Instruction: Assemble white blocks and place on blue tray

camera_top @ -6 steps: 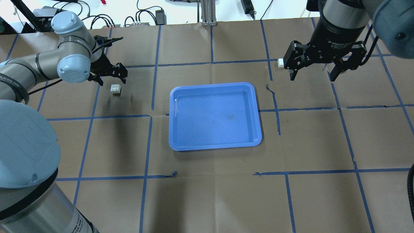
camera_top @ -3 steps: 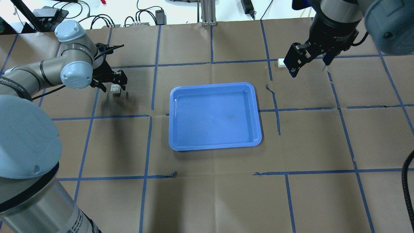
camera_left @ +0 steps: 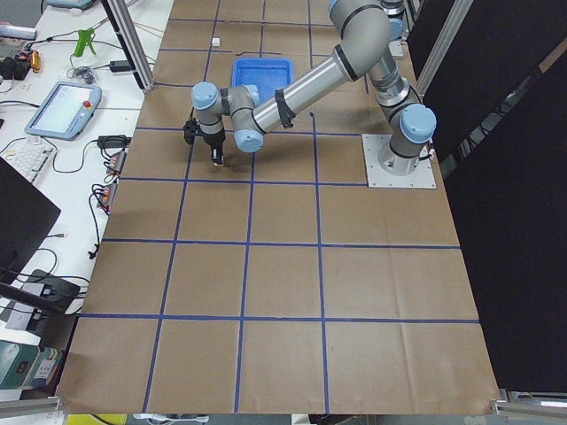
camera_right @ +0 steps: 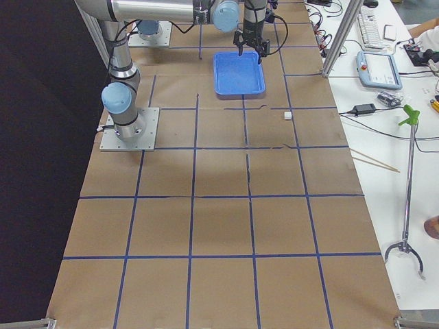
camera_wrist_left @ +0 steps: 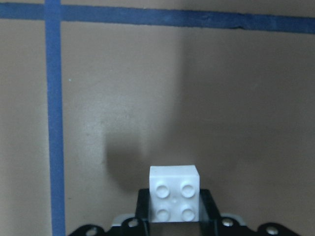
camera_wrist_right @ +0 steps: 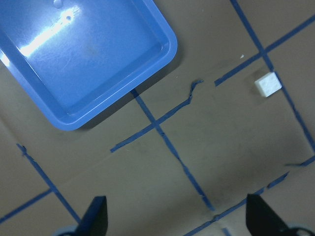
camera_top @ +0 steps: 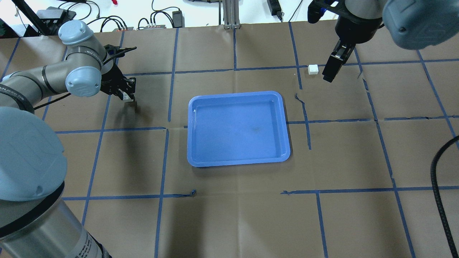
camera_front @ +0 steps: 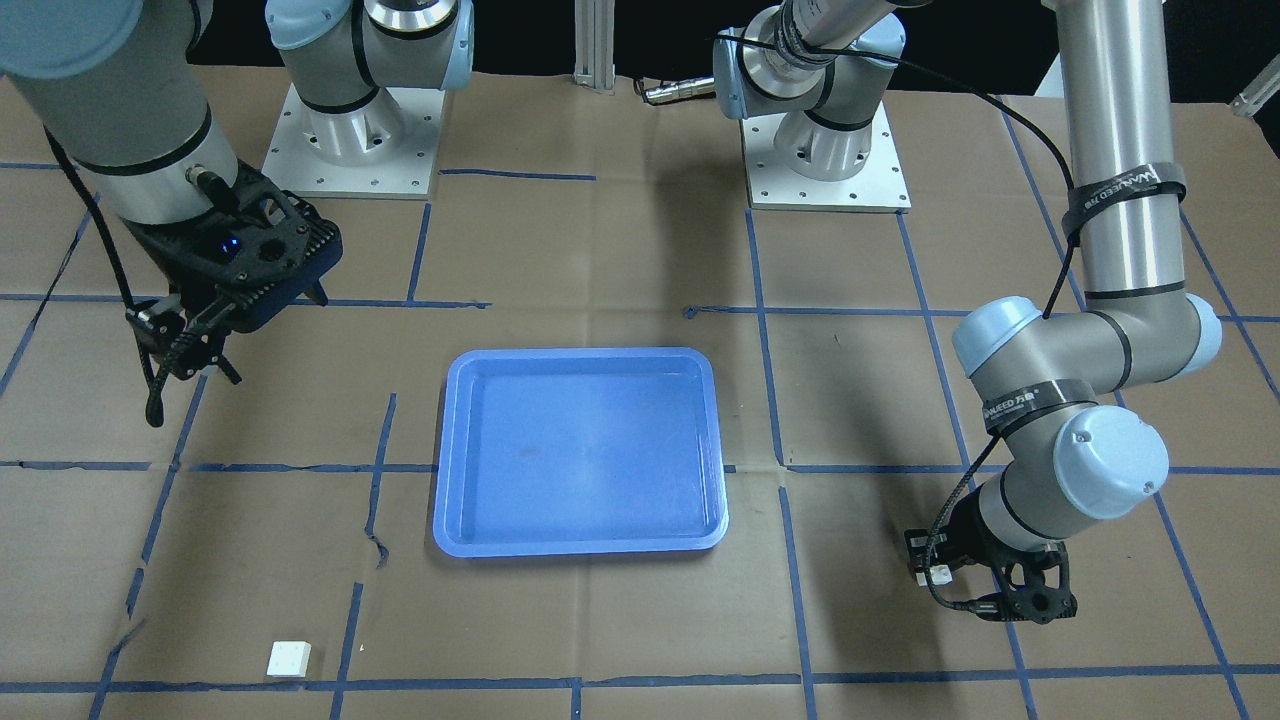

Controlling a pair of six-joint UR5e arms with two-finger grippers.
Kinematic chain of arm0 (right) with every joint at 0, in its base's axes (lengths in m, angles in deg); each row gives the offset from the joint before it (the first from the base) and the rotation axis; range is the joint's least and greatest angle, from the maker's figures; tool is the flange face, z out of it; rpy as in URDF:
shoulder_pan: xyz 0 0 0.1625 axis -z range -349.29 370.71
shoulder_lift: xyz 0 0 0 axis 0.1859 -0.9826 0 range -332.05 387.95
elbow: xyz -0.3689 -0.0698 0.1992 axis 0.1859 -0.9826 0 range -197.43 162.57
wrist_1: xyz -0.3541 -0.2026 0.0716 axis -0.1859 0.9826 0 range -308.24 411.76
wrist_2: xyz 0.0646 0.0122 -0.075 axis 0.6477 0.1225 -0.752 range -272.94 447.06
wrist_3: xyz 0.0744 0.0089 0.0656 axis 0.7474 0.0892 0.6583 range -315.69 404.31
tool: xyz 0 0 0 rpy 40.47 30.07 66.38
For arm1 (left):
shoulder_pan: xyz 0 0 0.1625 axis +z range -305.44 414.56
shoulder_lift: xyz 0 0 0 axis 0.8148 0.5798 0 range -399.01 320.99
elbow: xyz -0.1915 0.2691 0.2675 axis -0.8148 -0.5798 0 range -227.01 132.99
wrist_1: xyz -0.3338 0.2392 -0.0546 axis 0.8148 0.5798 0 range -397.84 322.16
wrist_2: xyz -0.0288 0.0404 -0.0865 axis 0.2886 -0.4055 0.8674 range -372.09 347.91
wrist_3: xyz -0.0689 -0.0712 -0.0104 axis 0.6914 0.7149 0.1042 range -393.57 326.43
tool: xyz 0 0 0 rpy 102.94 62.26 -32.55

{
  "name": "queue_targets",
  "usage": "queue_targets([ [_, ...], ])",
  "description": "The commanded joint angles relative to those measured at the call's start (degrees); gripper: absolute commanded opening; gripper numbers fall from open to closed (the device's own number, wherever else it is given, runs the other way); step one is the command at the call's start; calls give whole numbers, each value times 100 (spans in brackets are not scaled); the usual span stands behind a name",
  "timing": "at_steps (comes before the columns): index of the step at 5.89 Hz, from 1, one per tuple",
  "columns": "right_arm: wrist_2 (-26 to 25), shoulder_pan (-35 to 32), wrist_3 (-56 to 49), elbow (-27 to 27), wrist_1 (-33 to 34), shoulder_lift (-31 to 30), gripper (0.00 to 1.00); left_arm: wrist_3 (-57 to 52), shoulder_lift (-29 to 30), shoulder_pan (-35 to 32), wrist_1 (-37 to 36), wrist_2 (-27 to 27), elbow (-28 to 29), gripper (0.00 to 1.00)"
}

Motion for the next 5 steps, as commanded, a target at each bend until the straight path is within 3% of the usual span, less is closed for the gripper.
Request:
queue_targets([
  [1,23,160,-1762,-1075,-36,969,100,-551,-516,-455,102,18,-311,0],
  [2,59,309,-2501,-1473,-45,1366,100,-1304,-833,-1129,77,18,-715,0],
  [4,1177,862,-3709,-1608,16,1816,100,-3401,-968,-2072,111,-17,-781,0],
  [5,1645,934,-4148,-1617,51,2114,100,-3777,-950,-2494,94,-26,-693,1],
])
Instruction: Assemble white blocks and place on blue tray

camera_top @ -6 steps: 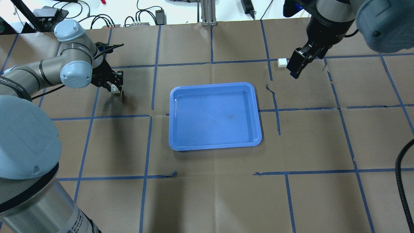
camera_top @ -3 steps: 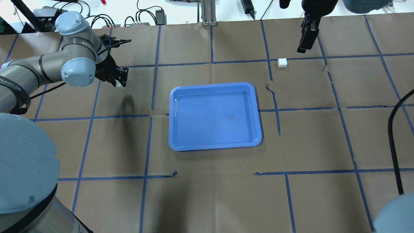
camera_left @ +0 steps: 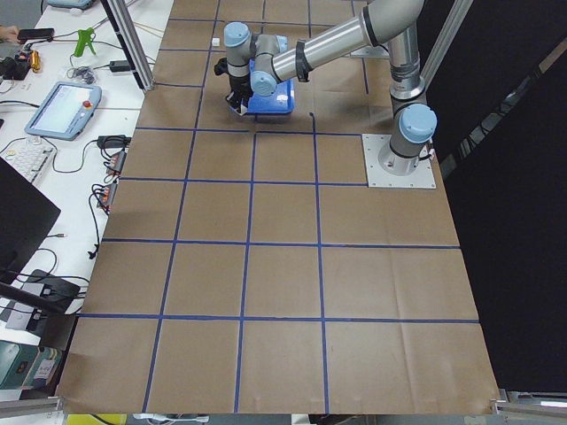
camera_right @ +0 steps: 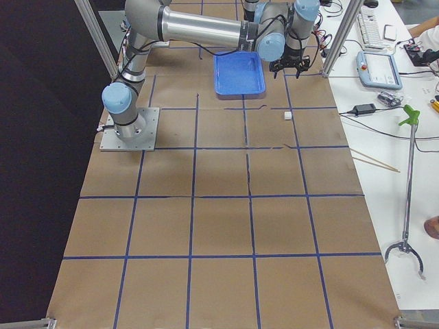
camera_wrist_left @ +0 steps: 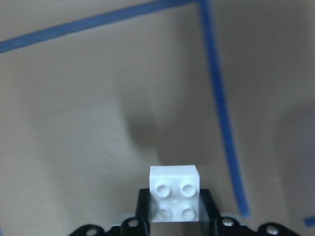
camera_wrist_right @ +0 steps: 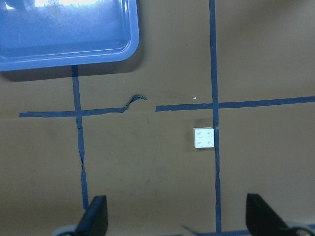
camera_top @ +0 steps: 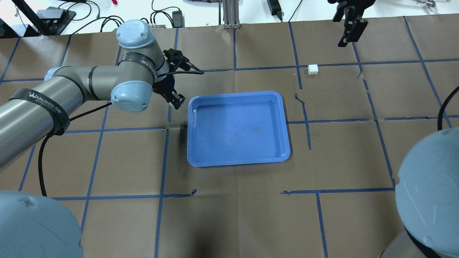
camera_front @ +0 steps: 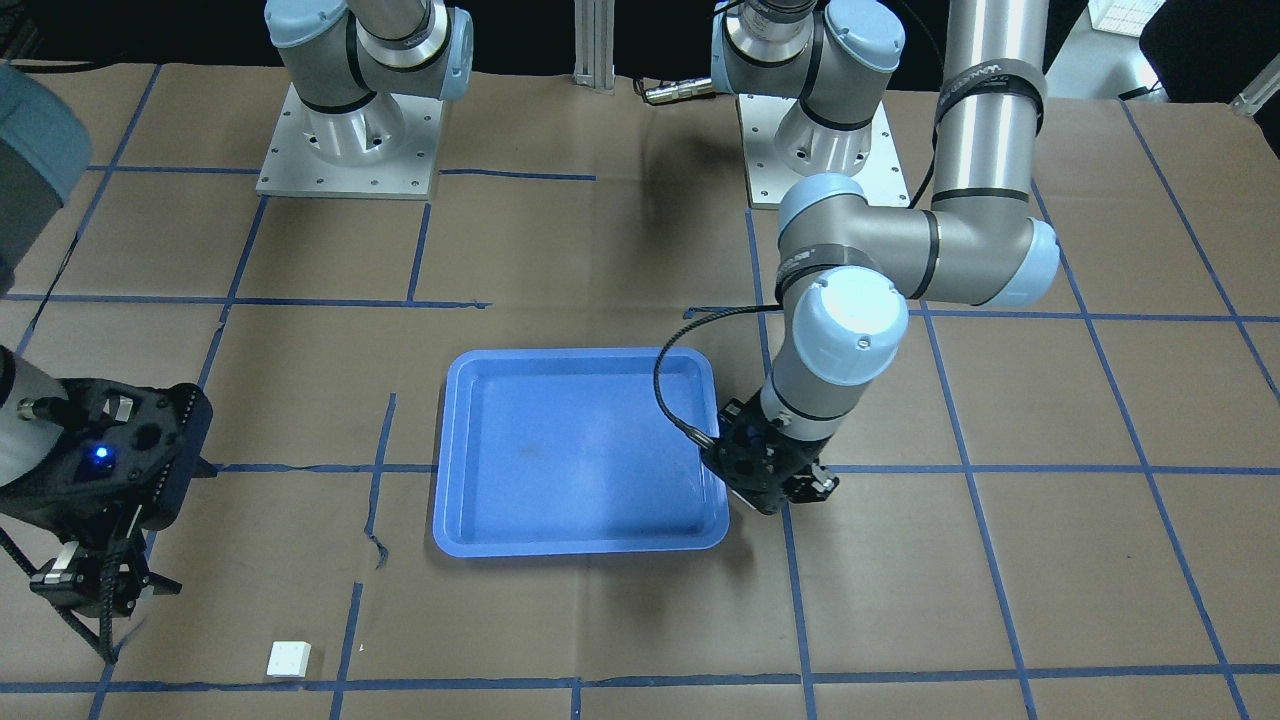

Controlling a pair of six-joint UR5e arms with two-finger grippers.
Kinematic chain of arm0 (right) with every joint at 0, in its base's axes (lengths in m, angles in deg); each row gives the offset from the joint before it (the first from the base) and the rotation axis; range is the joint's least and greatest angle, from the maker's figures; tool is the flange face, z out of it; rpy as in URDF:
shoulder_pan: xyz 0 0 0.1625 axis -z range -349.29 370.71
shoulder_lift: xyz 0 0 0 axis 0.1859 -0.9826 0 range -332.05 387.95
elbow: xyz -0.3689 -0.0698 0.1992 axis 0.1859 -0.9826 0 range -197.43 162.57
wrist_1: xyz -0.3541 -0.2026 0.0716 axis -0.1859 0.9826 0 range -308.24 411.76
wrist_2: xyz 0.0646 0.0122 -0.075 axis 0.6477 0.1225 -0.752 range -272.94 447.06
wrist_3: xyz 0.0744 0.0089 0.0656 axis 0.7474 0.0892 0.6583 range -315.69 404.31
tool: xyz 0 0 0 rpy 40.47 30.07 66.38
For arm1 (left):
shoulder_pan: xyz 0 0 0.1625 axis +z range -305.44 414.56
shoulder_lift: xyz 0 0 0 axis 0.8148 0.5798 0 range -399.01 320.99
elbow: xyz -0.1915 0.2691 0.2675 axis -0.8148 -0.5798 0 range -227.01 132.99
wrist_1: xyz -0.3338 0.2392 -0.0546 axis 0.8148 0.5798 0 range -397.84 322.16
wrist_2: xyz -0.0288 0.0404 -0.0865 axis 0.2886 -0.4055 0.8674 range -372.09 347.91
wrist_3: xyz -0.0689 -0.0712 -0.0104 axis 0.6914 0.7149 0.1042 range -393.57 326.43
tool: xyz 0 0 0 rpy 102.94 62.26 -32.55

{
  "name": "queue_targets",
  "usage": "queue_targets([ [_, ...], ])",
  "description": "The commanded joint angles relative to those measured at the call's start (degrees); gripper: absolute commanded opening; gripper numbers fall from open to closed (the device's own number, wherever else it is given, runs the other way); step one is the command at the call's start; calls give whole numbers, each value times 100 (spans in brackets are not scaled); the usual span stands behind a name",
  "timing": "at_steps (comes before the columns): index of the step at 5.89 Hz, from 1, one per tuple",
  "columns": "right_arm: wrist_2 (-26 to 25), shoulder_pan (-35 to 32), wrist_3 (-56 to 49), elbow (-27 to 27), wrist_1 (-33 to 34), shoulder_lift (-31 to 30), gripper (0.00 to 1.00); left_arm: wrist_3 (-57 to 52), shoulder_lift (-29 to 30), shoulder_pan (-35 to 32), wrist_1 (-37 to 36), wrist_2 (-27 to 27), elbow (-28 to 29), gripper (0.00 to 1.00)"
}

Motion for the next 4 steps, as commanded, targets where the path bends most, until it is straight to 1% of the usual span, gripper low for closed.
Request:
queue_targets([
  [1,898,235,-885,8,327,570,98,-1236,95,-744,-17,10,57,1],
  [2,1294,384,-906,8,383,834,98,-2426,313,-930,-87,2,74,2],
  [3,1585,533,-1002,17,435,1028,98,-2473,394,-1053,-287,28,66,6],
  [4,1892,657,-1003,26,601,1282,98,-2378,490,-1220,-350,37,31,8],
])
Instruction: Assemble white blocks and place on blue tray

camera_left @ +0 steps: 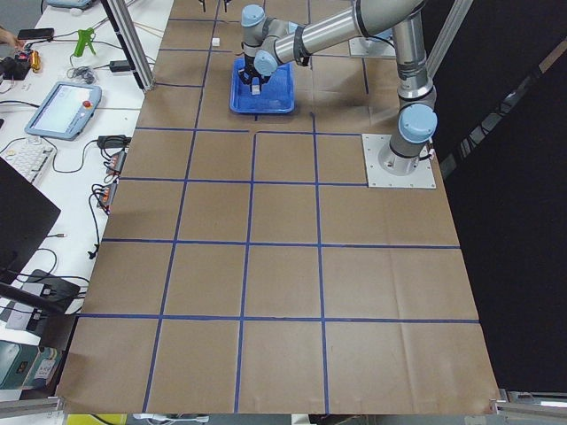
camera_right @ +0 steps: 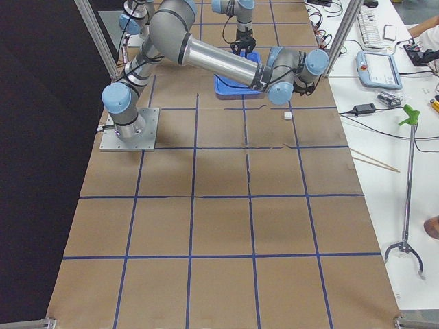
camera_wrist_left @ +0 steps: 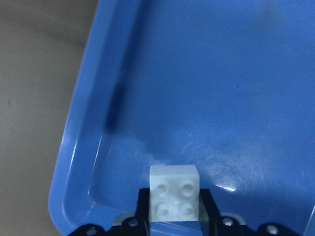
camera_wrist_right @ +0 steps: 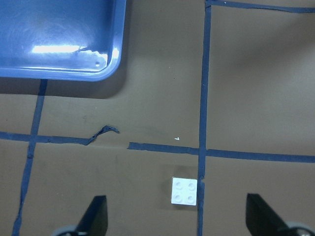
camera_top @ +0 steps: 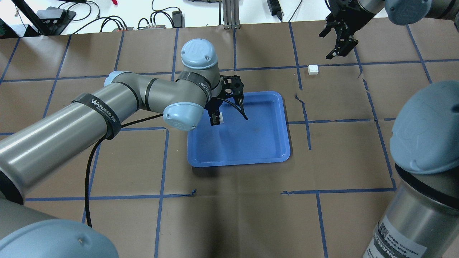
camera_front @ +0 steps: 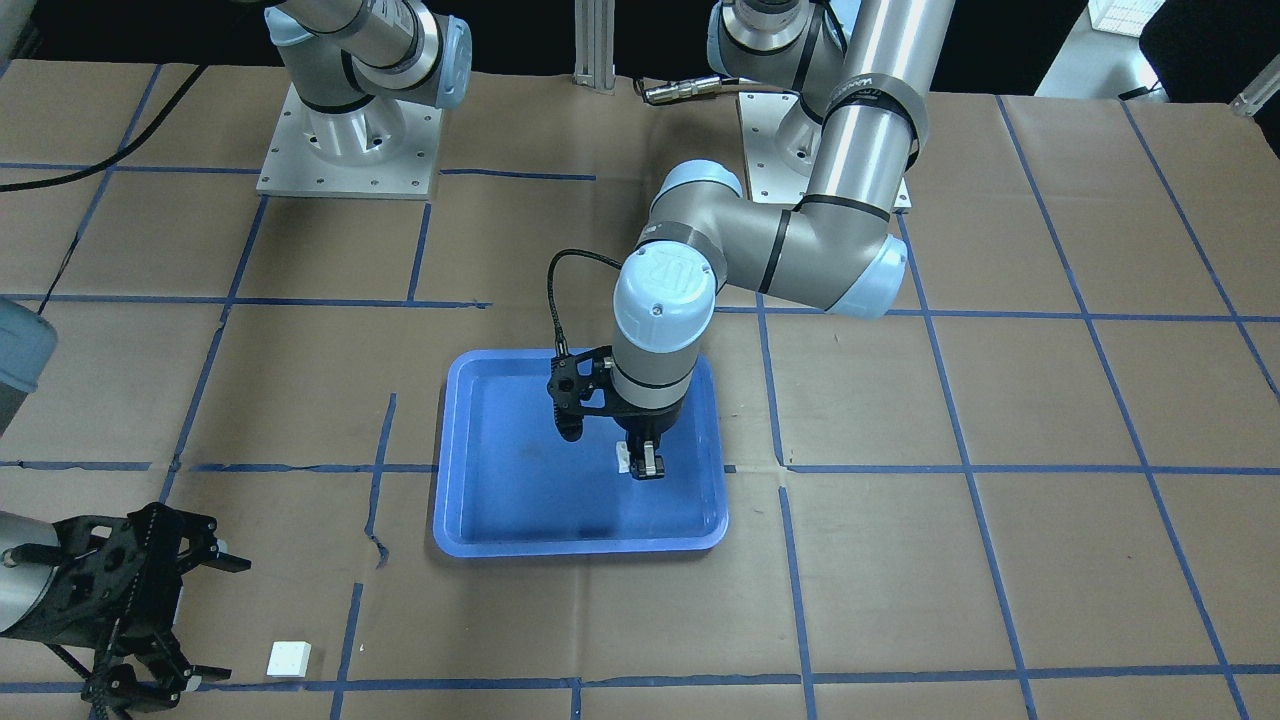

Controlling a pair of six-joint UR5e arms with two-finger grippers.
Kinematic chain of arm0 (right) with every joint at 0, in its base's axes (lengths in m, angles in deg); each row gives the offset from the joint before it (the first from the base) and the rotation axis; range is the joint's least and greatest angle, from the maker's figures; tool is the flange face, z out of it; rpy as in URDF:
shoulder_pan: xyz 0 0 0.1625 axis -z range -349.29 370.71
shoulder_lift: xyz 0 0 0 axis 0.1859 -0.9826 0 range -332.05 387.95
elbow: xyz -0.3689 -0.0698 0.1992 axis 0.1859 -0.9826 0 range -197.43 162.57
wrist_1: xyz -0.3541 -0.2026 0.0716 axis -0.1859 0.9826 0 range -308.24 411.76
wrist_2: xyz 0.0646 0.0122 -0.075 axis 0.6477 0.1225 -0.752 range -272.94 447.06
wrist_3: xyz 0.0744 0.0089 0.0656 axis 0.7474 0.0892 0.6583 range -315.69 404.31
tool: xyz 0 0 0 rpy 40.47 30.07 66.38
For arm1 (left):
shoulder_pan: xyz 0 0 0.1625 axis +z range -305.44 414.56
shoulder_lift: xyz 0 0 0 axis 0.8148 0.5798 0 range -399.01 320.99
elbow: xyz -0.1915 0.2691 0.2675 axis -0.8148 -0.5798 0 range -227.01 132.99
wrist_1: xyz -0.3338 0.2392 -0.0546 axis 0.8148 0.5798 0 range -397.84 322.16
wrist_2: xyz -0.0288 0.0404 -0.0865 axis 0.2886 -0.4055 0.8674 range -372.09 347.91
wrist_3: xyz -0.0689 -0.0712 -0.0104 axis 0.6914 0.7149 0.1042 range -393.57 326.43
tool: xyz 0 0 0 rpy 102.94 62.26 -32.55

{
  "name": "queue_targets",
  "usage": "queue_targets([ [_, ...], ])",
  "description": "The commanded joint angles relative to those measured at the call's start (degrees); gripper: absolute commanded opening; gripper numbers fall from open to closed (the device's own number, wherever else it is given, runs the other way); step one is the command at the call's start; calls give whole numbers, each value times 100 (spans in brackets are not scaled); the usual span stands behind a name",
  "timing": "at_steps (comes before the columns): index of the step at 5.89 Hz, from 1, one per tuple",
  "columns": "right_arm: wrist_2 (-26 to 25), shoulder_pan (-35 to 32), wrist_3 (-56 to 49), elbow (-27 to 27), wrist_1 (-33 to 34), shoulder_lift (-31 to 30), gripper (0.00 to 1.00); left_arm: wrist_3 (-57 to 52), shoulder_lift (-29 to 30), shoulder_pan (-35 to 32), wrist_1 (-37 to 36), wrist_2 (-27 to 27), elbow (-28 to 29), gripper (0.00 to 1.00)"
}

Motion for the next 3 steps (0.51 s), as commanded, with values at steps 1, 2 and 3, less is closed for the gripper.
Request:
queue_targets([
  [1,561,181,11,9,212,476,98,-34,55,-367,-12,-58,-103,9],
  [2,615,190,20,9,421,661,98,79,29,-412,15,-50,-182,9],
  [3,616,190,20,26,554,785,98,394,37,-482,6,-15,-243,13],
])
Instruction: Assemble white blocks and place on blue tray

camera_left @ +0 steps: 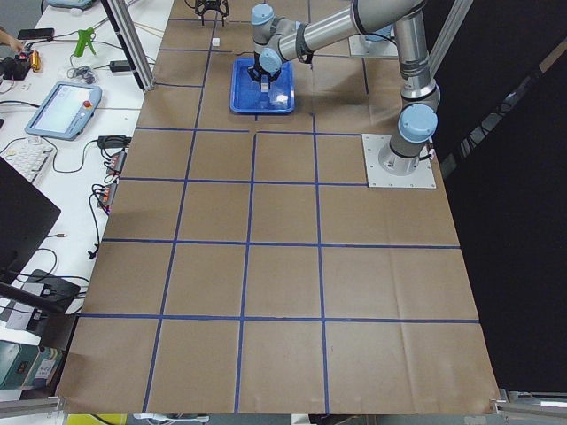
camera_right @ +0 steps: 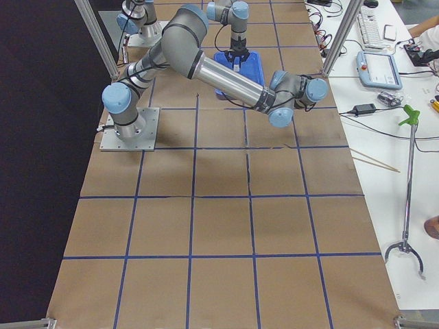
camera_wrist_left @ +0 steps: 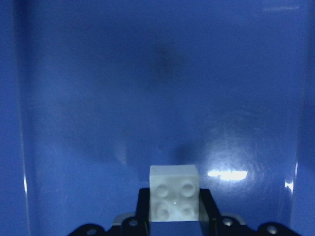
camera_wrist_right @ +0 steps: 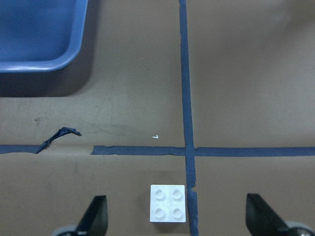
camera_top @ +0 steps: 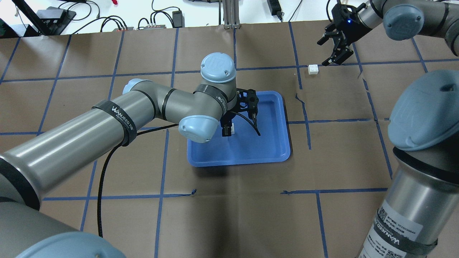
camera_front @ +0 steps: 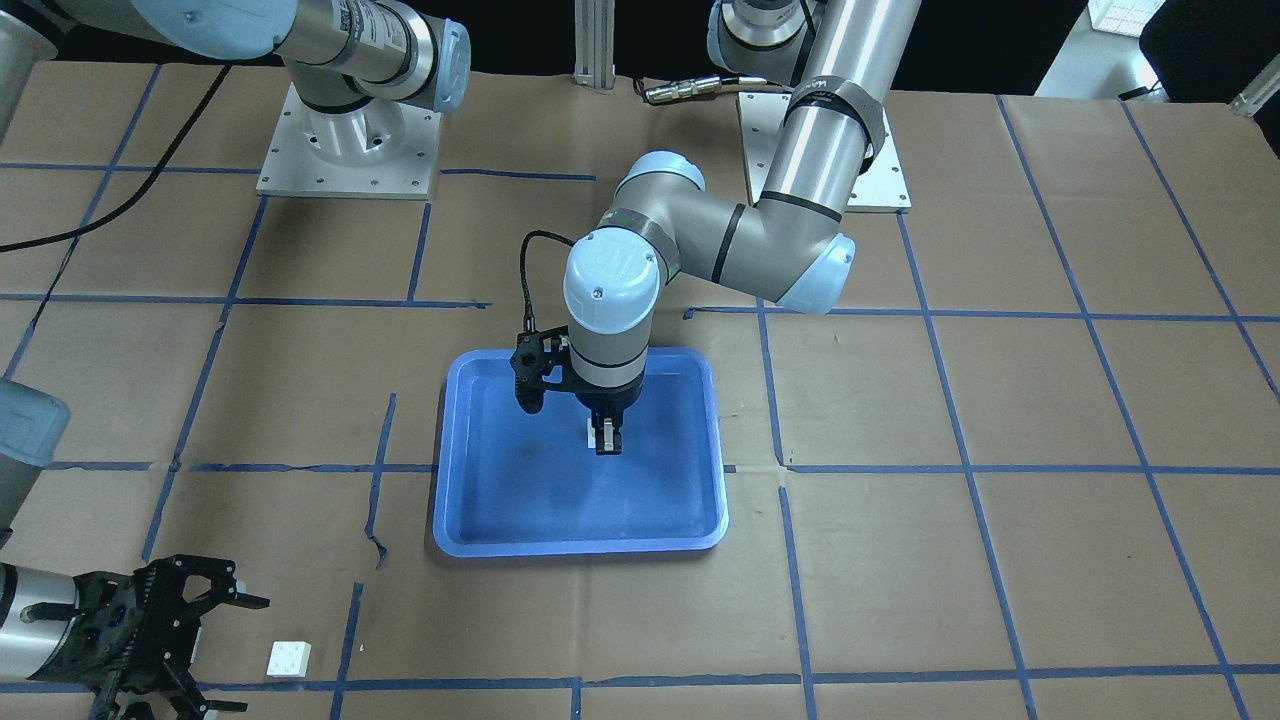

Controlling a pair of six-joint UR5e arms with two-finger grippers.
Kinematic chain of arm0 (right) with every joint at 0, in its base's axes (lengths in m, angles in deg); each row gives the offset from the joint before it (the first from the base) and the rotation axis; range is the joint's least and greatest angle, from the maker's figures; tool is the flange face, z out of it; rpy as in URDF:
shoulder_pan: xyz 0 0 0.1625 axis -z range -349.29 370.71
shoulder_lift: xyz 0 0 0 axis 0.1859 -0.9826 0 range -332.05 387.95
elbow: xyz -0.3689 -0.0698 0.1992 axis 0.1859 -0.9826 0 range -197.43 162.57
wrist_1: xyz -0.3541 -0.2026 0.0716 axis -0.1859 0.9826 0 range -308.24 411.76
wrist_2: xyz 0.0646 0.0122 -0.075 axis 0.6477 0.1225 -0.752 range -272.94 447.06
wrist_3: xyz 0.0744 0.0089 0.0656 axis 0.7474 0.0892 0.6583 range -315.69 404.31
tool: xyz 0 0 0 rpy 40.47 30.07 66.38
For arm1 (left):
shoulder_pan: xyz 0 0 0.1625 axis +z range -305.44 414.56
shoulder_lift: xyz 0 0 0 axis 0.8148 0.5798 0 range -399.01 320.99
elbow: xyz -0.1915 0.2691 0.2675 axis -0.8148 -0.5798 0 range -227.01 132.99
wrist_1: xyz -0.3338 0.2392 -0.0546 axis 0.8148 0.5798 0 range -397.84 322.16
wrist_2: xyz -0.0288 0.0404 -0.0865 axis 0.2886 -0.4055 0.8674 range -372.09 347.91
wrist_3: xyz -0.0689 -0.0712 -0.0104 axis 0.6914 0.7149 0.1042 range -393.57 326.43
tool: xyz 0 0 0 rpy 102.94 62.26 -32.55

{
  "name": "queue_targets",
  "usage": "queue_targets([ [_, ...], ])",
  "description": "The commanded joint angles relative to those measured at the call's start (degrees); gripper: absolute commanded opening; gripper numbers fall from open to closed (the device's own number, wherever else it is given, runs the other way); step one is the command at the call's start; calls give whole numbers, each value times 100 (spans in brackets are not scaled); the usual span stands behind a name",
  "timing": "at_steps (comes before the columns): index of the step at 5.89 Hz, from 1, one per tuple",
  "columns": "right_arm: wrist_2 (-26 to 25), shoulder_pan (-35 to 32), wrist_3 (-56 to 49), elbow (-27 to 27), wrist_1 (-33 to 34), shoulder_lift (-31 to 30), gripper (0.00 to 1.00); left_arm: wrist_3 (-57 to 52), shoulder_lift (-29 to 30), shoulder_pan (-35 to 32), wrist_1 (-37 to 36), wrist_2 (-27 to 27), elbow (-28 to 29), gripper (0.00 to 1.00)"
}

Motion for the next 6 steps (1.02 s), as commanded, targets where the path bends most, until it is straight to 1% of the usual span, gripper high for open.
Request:
queue_targets([
  [1,44,8,-4,20,164,252,98,358,43,-229,-22,-22,-82,21],
  [2,97,8,-30,72,286,357,99,368,9,-231,13,-66,-91,33],
  [3,97,8,-31,133,322,358,99,386,34,-239,4,-40,-91,92],
  [4,89,8,-31,134,323,375,96,377,17,-231,-5,-58,-83,96],
  [5,80,8,-13,134,323,376,85,360,17,-231,4,-66,-74,98],
  [6,45,8,-22,125,323,367,70,368,-131,-231,48,-66,-4,98],
])
